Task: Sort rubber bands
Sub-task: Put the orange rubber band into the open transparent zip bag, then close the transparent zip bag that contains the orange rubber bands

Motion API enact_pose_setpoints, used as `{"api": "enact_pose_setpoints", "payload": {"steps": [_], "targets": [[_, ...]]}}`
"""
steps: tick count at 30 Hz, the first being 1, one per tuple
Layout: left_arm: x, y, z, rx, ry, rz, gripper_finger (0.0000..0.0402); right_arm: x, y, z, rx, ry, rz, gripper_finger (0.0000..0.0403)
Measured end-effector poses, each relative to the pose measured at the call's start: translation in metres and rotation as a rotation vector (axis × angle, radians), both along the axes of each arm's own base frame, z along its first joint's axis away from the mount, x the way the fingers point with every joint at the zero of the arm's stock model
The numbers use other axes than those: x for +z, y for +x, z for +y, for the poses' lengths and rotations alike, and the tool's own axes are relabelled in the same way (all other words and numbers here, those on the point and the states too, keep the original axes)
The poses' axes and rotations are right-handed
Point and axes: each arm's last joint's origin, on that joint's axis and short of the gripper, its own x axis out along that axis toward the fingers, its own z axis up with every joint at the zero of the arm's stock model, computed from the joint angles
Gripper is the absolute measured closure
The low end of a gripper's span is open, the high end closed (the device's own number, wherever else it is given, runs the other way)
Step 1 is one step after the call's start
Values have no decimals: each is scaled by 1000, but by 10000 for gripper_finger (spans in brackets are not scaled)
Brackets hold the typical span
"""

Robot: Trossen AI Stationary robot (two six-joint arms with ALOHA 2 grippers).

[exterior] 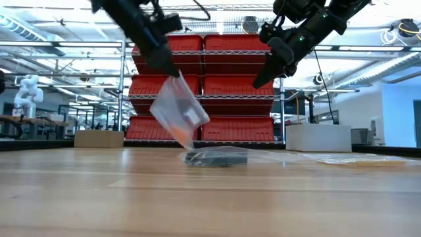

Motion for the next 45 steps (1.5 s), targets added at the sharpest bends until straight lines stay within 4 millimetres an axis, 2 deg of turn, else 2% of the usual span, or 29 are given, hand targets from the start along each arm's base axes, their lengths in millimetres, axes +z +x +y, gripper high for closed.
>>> {"api": "enact_pose_setpoints", "payload": {"steps": [6,9,13,19,23,27,33,39,45], "targets": [[38,-6,-1,25,36,61,401,-1,0,0,2,3,7,257],[47,-13,-2,41,12,131,401,-1,-1,0,3,4,7,257],[49,-22,-2,81,-35,223,401,-1,0,0,3,5,7,257],[34,-25,-1,143,-86,336,401,-1,0,0,5,6,7,257],[19,-9,1,153,-102,357,401,-1,0,0,5,6,7,257],[0,15,3,122,-152,334,399,-1,0,0,3,10,5,257],[-23,53,0,-87,-315,222,373,-4,-2,2,7,59,29,257],[-30,78,2,-246,-386,79,335,-9,-8,7,30,200,76,257],[-31,84,12,-350,-511,-4,279,-12,-15,9,-13,289,124,257]]}}
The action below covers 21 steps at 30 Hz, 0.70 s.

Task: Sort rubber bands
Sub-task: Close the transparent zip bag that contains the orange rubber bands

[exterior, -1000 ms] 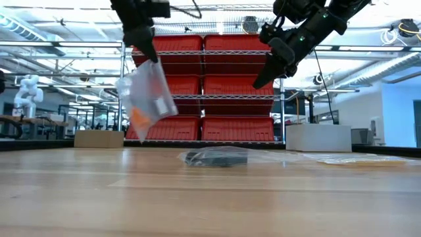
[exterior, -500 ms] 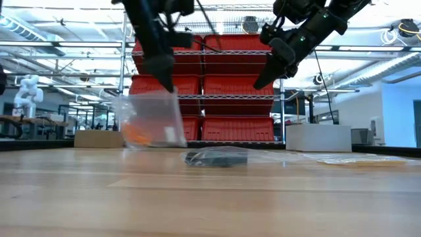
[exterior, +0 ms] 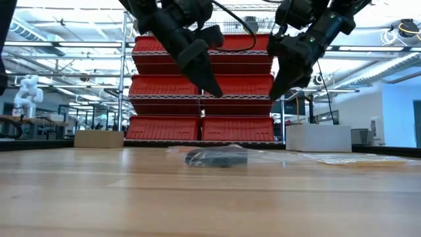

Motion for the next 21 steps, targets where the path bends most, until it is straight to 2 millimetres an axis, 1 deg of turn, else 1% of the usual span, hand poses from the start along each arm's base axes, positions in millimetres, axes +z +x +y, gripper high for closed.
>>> {"api": "enact_pose_setpoints", "payload": {"steps": [3,5,7,9,12,15,18,21], "targets": [[1,-2,9,20,-5,-2,254,1,2,1,-66,97,-38,257],[3,-5,16,26,-22,-10,249,-1,7,3,-123,157,-58,257],[6,-8,26,-6,-73,-55,249,-8,15,5,-155,179,-67,257],[3,-12,37,-73,-167,-125,255,-17,24,4,-173,185,-73,257],[-9,-22,53,-160,-353,-190,265,-34,39,-2,-247,171,-87,257],[-16,-31,65,-197,-478,-256,269,-51,52,-11,-289,155,-107,257],[-26,-38,69,-224,-551,-291,270,-66,61,-22,-367,172,-137,256],[-32,-43,74,-228,-538,-340,270,-82,68,-30,-427,187,-157,256]]}}
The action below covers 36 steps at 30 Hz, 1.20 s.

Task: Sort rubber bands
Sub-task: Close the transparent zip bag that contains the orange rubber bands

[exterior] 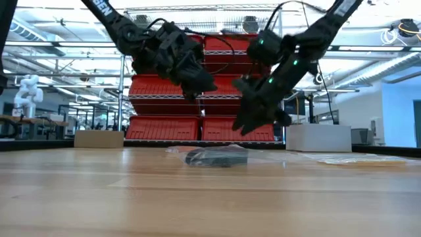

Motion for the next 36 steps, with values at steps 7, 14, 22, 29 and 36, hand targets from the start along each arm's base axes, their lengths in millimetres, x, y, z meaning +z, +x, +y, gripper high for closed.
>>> {"api": "enact_pose_setpoints", "payload": {"steps": [7,14,22,29,36], "targets": [[-12,-18,21,104,-25,-34,270,-32,14,-7,-49,32,-42,257],[-19,-38,49,241,-10,2,270,-44,22,-1,28,-37,-49,305],[-21,-60,77,385,31,31,270,-21,22,8,156,-266,-17,394],[-21,-52,63,247,23,5,268,22,13,20,313,-468,-1,400],[-15,-32,41,139,158,-93,252,60,-3,33,361,-523,-37,401]]}}
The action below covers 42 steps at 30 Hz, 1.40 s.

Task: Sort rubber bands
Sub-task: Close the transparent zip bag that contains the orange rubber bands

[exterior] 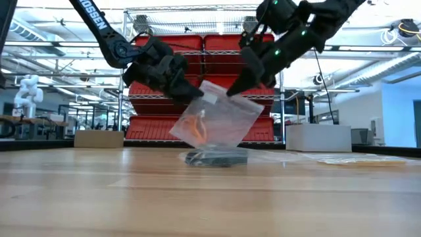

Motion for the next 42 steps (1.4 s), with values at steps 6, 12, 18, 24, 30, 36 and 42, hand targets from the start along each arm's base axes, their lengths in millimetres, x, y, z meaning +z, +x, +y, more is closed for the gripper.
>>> {"api": "enact_pose_setpoints", "payload": {"steps": [6,12,18,24,30,36,42], "targets": [[14,12,-10,-41,87,-132,244,9,-9,9,24,3,36,402],[13,13,-12,-43,78,-115,248,9,-10,14,41,5,48,403],[10,12,-12,-52,80,-97,268,9,-10,14,43,7,47,403],[9,16,-20,-98,100,-97,284,10,-11,15,67,22,43,403],[9,18,-24,-111,98,-98,327,9,-12,16,81,33,57,403],[10,18,-25,-144,87,-107,393,14,-15,16,101,19,53,403],[10,18,-26,-153,93,-115,396,28,-23,17,90,30,10,402]]}}
